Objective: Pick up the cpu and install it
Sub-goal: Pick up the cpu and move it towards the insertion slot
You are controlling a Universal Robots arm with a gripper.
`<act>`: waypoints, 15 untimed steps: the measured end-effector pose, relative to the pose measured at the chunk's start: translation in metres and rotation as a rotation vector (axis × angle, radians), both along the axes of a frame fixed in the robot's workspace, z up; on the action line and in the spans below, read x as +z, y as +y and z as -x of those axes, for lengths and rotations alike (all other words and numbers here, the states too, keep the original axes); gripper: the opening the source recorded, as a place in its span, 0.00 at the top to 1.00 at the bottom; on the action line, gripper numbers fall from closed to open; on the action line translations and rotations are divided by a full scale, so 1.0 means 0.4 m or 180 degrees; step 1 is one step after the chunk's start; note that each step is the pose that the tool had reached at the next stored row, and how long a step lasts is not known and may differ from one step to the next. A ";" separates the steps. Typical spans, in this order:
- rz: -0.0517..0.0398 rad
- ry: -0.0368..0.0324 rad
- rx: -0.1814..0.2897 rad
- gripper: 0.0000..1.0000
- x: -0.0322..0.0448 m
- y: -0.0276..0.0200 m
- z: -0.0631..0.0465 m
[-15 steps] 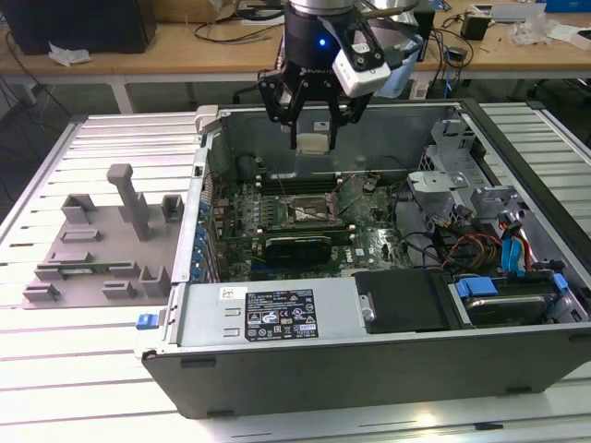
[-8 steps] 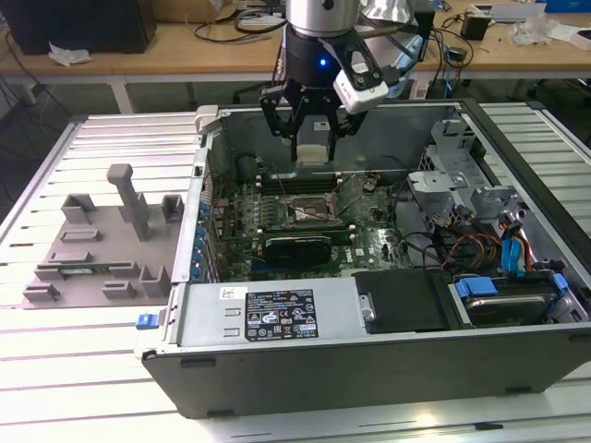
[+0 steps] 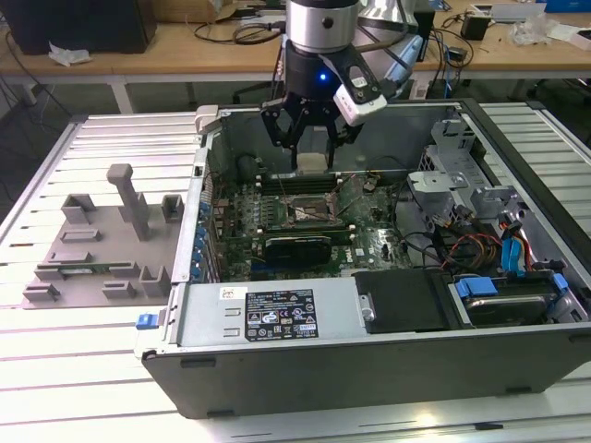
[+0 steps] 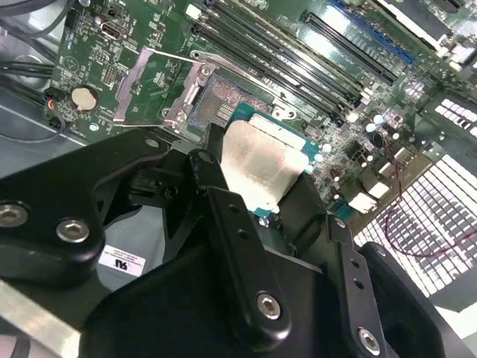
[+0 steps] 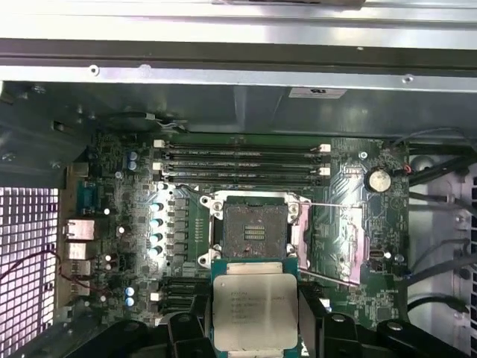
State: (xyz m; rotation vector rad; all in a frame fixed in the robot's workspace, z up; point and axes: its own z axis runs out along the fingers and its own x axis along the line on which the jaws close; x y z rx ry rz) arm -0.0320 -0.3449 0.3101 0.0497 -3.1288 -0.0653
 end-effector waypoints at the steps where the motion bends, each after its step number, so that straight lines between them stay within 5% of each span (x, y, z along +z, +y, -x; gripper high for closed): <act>1: -0.0001 -0.0002 0.0013 0.45 -0.004 0.001 0.000; 11: -0.0001 -0.0012 0.0051 0.45 -0.060 0.010 0.006; 15: 0.0000 -0.0012 0.0050 0.45 -0.063 0.011 0.006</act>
